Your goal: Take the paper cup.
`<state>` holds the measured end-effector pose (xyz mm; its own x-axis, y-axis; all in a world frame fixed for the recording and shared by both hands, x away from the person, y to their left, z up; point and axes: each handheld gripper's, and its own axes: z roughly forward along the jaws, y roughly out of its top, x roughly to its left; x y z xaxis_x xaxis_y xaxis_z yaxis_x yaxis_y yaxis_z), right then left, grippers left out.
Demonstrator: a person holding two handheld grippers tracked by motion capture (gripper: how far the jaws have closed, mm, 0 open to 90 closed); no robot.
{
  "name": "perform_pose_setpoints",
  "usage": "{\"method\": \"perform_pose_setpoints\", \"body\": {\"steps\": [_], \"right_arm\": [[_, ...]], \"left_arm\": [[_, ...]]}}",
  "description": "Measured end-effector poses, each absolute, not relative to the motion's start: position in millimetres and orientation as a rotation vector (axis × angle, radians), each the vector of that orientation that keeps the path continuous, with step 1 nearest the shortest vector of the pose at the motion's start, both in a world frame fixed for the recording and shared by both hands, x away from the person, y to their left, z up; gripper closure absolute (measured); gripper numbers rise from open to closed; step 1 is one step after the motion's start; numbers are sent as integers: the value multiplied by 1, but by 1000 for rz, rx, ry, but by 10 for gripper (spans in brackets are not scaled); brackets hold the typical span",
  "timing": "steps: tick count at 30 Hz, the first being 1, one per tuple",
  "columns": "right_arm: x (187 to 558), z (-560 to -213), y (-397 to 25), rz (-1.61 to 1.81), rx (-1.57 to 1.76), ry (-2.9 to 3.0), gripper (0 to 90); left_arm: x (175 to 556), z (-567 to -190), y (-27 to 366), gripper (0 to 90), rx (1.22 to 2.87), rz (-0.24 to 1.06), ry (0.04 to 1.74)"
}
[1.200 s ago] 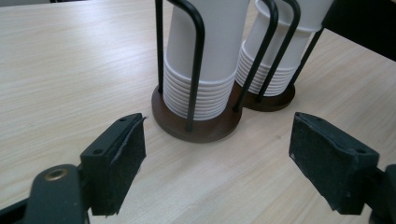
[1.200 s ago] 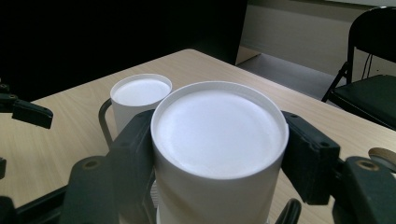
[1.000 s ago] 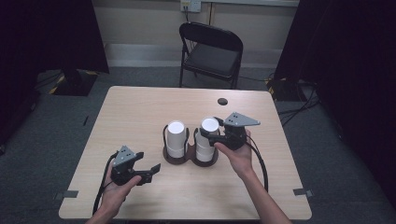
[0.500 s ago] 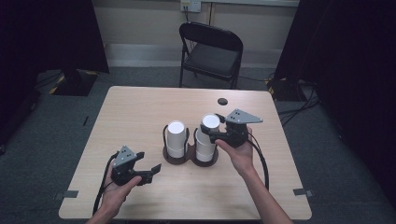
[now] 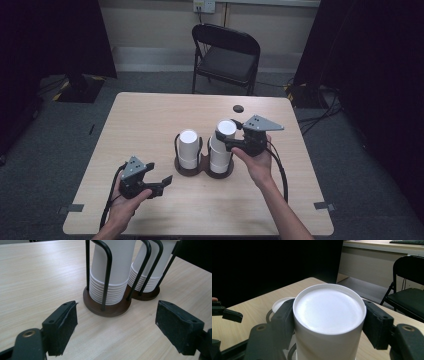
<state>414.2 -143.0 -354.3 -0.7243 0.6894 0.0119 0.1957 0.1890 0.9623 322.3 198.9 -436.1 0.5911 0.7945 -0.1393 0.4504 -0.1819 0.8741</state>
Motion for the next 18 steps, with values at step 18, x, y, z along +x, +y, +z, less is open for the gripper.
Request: {"method": "perform_pose_setpoints", "body": {"steps": [18], "right_arm": [[412,-340,-150,1604,839,1991,335]], "left_arm": [[322,-435,195,187,1840,462,1011]]}}
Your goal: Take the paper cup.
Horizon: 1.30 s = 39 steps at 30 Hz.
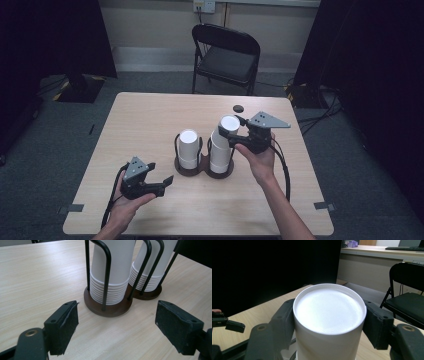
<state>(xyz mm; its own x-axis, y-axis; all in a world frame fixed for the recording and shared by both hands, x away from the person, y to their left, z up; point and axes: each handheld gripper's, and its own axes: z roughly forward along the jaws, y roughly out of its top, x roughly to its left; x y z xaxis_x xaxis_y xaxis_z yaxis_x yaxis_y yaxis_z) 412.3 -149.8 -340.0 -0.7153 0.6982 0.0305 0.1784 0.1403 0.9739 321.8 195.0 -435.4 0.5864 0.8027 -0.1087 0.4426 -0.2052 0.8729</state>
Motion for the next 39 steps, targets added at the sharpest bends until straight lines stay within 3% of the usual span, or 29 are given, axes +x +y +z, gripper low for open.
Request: {"method": "perform_pose_setpoints", "body": {"steps": [39], "right_arm": [[385,-331,-199,1635,976,1921,336]], "left_arm": [[322,-435,193,221,1779,510,1029]]}}
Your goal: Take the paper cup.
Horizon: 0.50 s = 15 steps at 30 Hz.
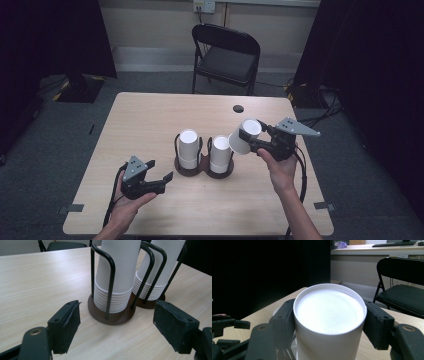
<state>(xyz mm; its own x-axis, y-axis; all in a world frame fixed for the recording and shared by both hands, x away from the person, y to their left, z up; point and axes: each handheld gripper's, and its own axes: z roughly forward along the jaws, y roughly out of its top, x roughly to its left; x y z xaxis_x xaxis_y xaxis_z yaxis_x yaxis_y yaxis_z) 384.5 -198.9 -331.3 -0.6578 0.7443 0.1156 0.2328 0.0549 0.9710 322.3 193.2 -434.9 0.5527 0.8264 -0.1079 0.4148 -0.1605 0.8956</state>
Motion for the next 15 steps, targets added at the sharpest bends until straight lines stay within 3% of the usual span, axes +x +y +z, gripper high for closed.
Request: {"method": "perform_pose_setpoints", "body": {"steps": [12,15], "right_arm": [[368,-343,-206,1707,1046,1933,337],[365,-348,-205,1710,1060,1950,336]], "left_arm": [[318,-428,186,253,1763,531,952],[318,-427,186,299,1769,527,936]]}}
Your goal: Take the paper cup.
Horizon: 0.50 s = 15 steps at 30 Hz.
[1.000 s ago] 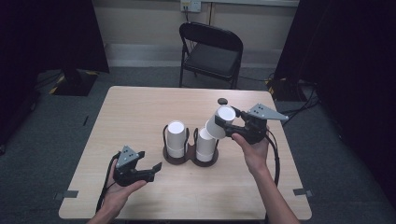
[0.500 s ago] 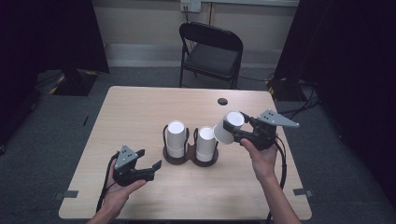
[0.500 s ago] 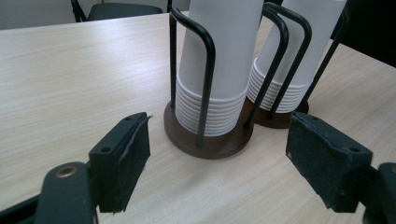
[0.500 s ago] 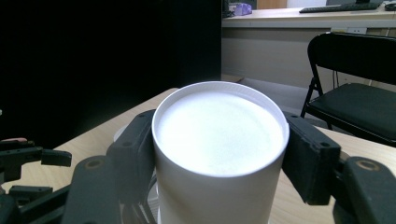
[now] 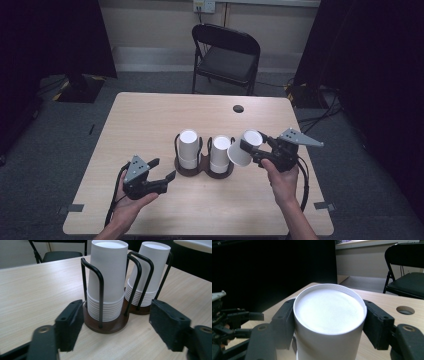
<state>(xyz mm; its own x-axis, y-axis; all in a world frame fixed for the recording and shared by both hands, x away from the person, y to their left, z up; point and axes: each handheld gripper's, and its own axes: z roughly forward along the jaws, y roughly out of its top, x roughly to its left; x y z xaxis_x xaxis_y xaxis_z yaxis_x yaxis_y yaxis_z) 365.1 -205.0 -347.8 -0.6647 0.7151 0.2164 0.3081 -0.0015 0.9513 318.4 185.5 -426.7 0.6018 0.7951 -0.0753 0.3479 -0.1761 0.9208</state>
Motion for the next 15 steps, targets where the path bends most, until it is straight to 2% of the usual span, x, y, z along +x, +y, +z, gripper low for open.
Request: {"method": "perform_pose_setpoints", "body": {"steps": [7,9,11,15], "right_arm": [[362,-360,-200,1753,1120,1995,337],[361,-363,-197,1766,1124,2016,337],[359,-366,-194,1783,1130,2036,337],[357,-366,-188,1787,1115,2056,337]], "left_arm": [[316,-425,184,291,1782,533,885],[317,-425,184,298,1779,474,892],[318,-424,184,344,1752,436,913],[319,-423,184,343,1740,425,909]]}}
